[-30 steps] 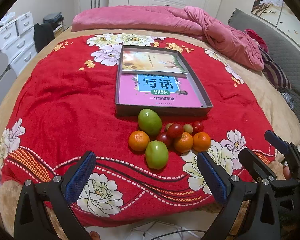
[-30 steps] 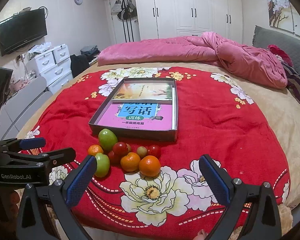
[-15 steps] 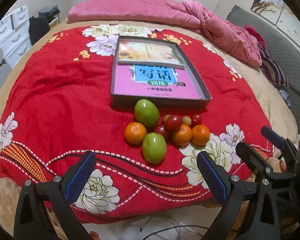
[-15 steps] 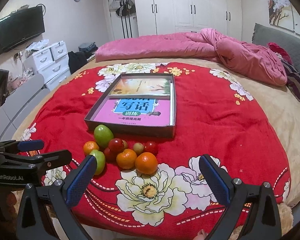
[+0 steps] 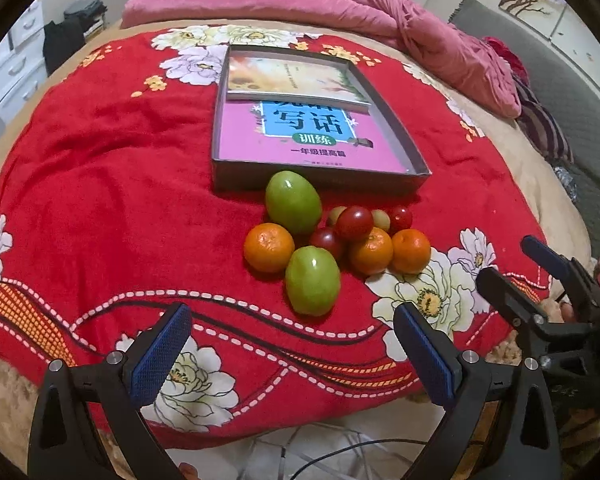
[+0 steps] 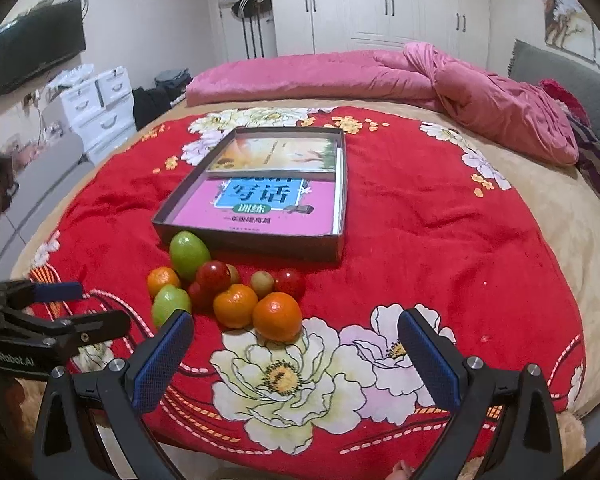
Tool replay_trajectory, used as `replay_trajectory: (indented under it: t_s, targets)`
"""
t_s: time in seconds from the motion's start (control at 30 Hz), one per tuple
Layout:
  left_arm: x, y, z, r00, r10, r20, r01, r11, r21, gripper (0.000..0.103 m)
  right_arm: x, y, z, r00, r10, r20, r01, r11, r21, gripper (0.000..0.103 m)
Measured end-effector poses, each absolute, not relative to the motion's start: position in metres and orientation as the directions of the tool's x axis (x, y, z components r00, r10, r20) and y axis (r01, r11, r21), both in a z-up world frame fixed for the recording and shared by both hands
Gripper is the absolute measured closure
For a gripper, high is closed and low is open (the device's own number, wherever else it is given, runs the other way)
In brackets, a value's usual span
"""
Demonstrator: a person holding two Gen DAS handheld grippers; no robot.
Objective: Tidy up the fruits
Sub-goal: 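Move both tools toward the fruit pile beside the tray, then grasp a tangerine with the right tool while the left tool grasps a green fruit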
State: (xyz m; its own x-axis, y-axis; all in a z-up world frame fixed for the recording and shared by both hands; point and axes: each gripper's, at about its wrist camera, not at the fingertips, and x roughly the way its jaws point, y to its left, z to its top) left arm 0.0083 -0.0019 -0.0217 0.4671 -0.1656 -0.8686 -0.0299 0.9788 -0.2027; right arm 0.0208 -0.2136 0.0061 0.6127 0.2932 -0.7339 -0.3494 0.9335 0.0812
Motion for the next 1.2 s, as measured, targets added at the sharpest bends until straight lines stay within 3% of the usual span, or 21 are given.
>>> replay_trajectory:
  t_s: [0.73, 0.93, 1.03, 1.1, 1.2]
  targets:
    - [0.031, -0.007, -0.046, 0.406, -0.195, -0.893, -0.036, 0.973, -0.229, 0.003, 0.051, -0.196, -0.040, 0.529, 0.282, -0.801, -0.442, 0.896, 0.023, 0.001]
    - [0.036, -0.008, -0.049, 0.401, -0.206, -0.893, -0.035, 0.970, -0.239, 0.007, 0.058, -0.196, -0.045, 0.514, 0.291, -0.807, -0.448, 0.893, 0.037, 0.001]
    - [0.037, -0.011, -0.051, 0.397, -0.216, -0.892, -0.026, 0.969, -0.246, 0.012, 0.062, -0.194, -0.047, 0.512, 0.293, -0.807, -0.457, 0.889, 0.032, 0.006]
    - [0.039, -0.014, -0.053, 0.394, -0.217, -0.893, -0.013, 0.970, -0.242, 0.030, 0.063, -0.193, -0.049, 0.510, 0.294, -0.809, -0.468, 0.883, 0.026, 0.012]
    - [0.042, -0.018, -0.058, 0.377, -0.225, -0.899, -0.001, 0.970, -0.243, 0.038, 0.065, -0.189, -0.053, 0.500, 0.300, -0.813, -0.493, 0.870, 0.017, 0.021]
